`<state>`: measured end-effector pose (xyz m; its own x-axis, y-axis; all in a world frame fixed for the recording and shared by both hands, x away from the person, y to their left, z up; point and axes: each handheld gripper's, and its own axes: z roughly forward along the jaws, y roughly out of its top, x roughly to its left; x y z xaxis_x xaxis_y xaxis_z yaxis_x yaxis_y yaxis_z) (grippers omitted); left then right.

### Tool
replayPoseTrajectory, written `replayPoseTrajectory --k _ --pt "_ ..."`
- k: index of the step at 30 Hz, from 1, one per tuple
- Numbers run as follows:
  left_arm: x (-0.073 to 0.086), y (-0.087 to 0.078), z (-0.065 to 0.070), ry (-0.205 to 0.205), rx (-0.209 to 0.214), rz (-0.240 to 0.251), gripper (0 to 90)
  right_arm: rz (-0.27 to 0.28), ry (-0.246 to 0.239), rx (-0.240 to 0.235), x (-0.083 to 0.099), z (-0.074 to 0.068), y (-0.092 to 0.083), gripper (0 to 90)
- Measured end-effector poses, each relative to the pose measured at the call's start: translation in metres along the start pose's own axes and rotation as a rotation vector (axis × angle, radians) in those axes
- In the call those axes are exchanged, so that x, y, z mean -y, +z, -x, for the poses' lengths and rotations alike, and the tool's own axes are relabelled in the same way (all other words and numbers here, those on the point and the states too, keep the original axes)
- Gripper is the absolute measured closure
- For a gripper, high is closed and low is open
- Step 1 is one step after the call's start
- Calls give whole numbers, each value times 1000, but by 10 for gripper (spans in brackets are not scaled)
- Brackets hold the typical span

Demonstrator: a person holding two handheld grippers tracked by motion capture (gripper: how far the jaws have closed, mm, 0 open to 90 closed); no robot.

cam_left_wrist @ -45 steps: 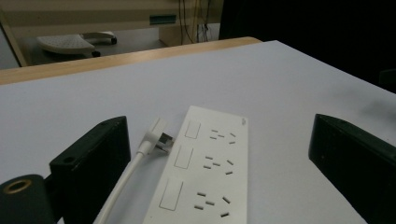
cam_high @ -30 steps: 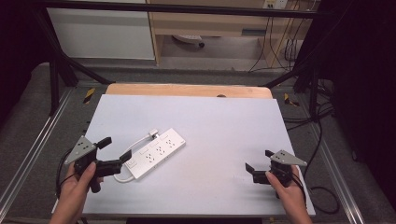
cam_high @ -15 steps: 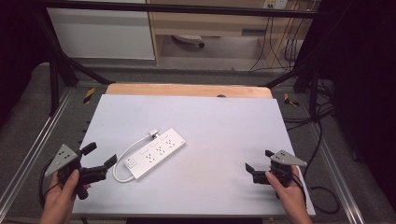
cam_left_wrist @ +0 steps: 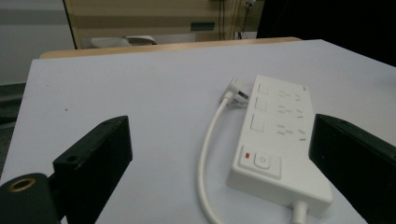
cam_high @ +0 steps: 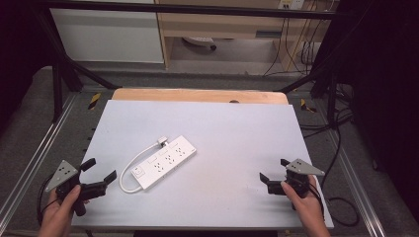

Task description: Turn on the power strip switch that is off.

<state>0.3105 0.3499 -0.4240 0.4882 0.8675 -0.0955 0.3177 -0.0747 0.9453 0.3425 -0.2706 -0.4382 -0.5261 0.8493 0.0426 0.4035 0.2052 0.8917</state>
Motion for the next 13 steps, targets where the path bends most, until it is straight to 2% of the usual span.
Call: replayPoseTrajectory --k 4,8,11,13 --pt "11 3 -4 -10 -13 -45 66 -4 -3 2 0 -1 1 26" --pt "18 9 -3 -24 -3 -96 67 -10 -2 6 1 -1 2 26" --pt "18 12 1 -9 2 -110 71 -17 1 12 1 -1 5 25" --pt "17 13 4 -8 6 -108 71 -35 1 33 2 -1 10 26"
